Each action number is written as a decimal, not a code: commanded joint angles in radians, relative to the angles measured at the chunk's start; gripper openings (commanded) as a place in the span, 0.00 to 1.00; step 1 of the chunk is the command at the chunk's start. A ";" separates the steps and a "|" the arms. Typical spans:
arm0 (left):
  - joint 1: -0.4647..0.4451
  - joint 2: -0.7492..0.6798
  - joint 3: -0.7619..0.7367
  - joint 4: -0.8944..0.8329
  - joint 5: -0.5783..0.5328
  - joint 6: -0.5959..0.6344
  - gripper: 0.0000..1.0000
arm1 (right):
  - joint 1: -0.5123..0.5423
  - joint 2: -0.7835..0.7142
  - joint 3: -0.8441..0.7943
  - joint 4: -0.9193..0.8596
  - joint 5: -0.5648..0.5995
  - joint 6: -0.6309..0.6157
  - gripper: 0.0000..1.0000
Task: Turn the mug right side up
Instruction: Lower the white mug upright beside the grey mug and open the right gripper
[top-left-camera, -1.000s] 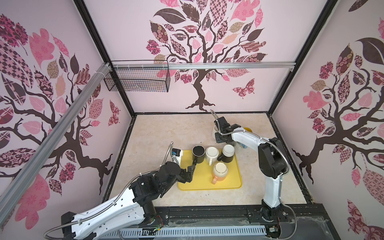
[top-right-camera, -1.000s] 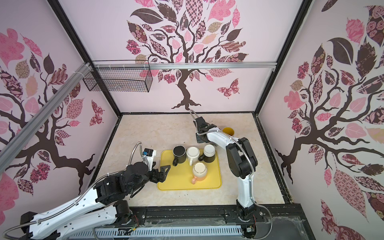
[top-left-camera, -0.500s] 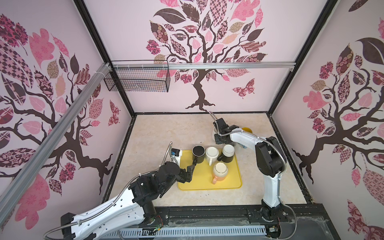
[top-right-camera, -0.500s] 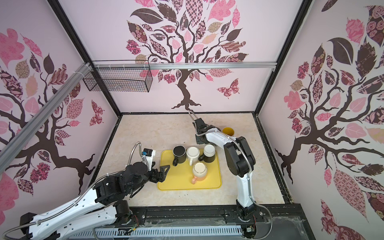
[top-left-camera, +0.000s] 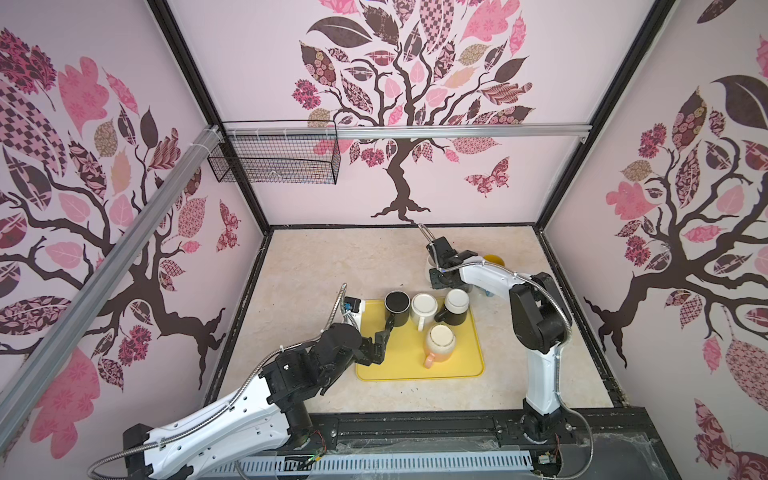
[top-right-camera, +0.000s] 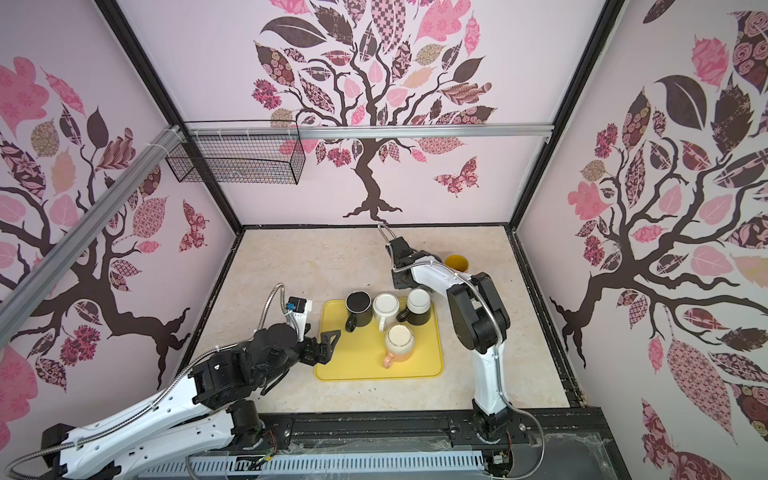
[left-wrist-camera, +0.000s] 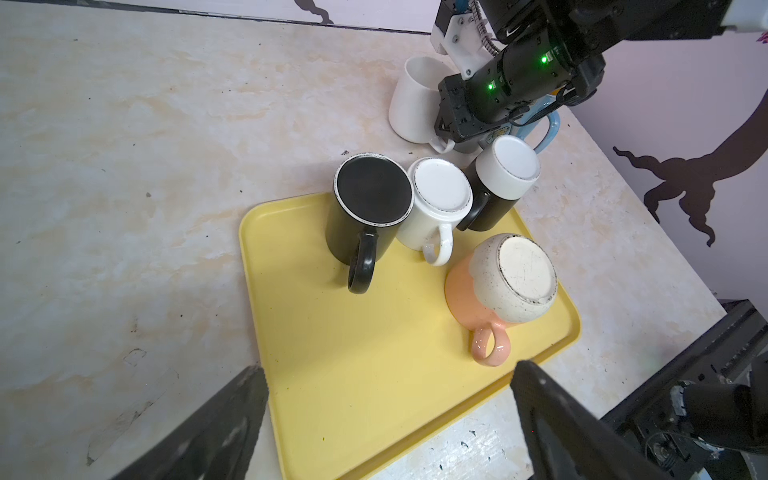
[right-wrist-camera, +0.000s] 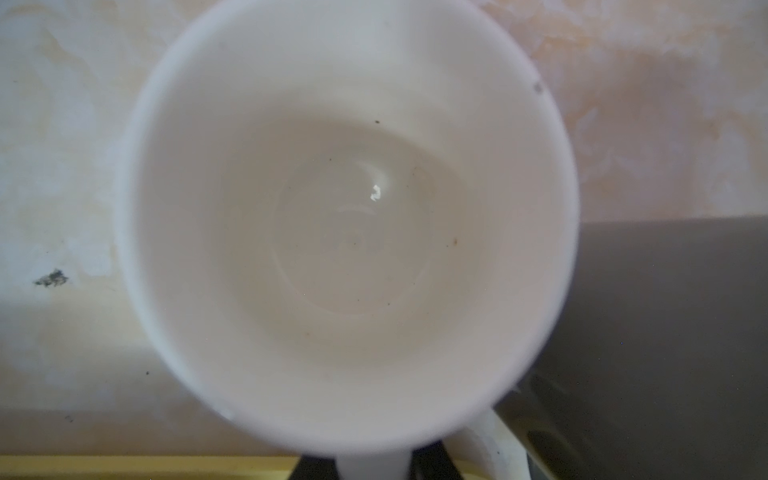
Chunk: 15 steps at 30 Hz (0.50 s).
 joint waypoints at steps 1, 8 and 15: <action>0.005 -0.010 -0.022 -0.001 -0.024 0.004 0.95 | -0.004 -0.021 0.014 -0.012 0.025 0.007 0.23; 0.007 0.002 -0.017 -0.003 -0.024 0.002 0.95 | -0.003 -0.112 -0.019 -0.035 0.012 0.010 0.30; 0.007 0.014 -0.029 0.005 -0.027 0.000 0.95 | 0.036 -0.296 -0.019 -0.123 0.067 -0.007 0.32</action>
